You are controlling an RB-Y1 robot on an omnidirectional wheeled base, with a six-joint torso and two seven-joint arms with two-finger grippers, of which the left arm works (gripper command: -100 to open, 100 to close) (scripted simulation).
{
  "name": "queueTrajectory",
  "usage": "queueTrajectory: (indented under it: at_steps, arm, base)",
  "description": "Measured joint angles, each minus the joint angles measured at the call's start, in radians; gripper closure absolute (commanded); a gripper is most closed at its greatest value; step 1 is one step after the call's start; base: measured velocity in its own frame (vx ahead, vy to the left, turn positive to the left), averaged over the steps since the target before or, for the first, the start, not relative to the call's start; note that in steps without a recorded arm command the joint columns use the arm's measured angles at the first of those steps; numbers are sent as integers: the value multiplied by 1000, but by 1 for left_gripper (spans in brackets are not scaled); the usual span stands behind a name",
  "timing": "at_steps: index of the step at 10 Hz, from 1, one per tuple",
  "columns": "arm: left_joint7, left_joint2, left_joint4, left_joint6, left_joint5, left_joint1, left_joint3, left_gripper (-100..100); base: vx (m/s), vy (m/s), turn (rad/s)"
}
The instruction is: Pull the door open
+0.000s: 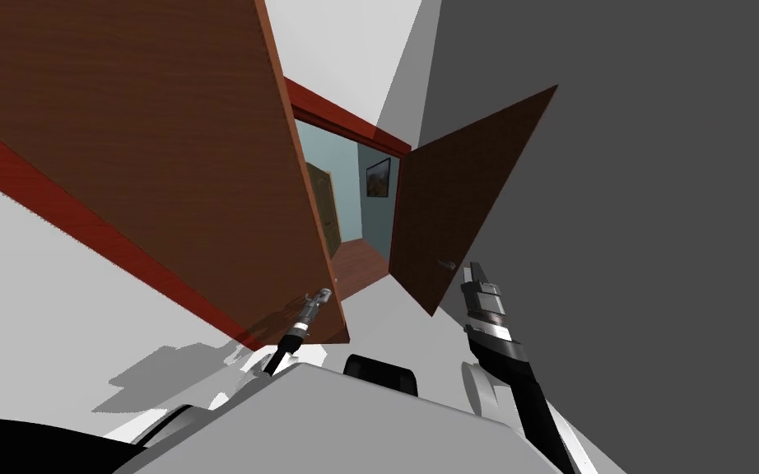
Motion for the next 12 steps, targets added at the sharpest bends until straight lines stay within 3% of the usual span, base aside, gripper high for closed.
queueTrajectory:
  at_steps: [2, 3, 6, 9, 12]
  arm:
    - [-11, -1, 41, 7, 11, -50, -10, 100]
    - [-15, 1, 25, 27, 16, -55, -17, 100]
    - [-21, -4, 109, 15, 23, -118, -32, 100]
    - [-22, -1, 118, 13, 25, -134, -30, 100]
    - [-27, -2, 104, 26, 24, -126, -29, 100]
  base:
    - [-241, 49, -84]
    - [-171, 26, -39]
    - [-125, 55, -54]
    - [-193, 31, -148]
    - [-216, 55, -173]
